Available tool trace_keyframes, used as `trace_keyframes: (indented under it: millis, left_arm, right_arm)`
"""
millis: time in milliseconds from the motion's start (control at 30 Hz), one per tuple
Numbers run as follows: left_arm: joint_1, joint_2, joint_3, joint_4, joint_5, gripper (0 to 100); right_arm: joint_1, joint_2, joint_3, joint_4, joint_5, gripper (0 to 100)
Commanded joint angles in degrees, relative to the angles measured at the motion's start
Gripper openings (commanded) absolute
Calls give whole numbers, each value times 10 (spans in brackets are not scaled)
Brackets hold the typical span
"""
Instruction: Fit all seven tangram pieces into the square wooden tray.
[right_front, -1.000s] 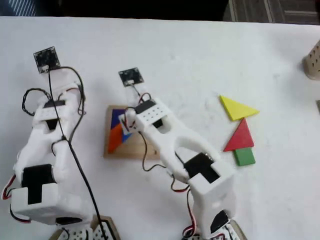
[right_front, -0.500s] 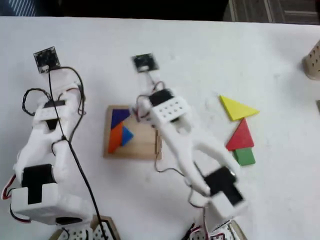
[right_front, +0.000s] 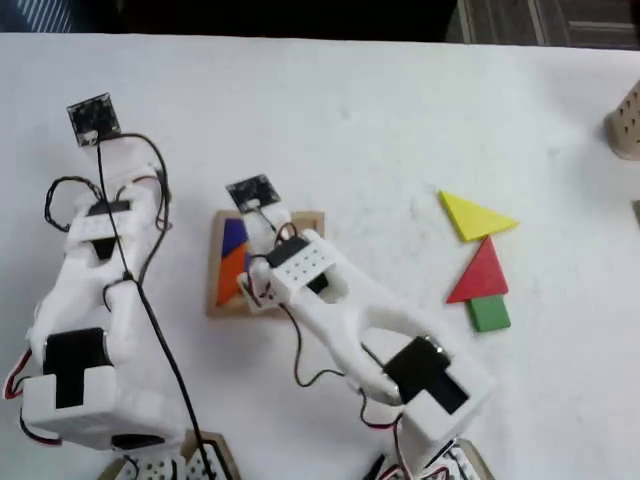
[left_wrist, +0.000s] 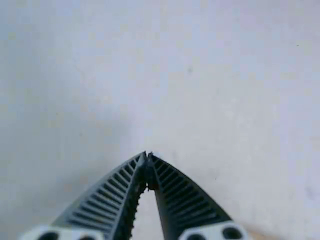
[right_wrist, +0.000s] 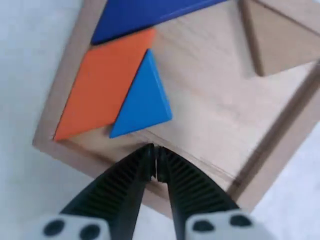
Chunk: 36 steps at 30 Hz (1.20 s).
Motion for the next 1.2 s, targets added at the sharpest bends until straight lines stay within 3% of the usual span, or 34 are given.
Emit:
trace_keyframes:
  millis: [0,400,600,700,900,1033,1167]
  left_arm:
    - [2,-2,-28,4,4,22]
    - [3,-2,-29,4,4,22]
    - [3,-2,-29,4,4,22]
    - [3,-2,-29,4,3,22]
    - [3,-2,-29,4,2,22]
    - [3,-2,-30,4,2,22]
    - [12,-3,-28,4,1,22]
  right_arm:
    - [-13,31,-66,-1,1,18]
    - [-12,41,-104,4,5,18]
    - [-5,-58,-106,155,8,18]
    - [56,-144,-105,225,41,18]
    - [270,-250,-83,262,111,22]
    - [364,-280,-70,353,232,22]
    - [444,-297,-1,362,284,44]
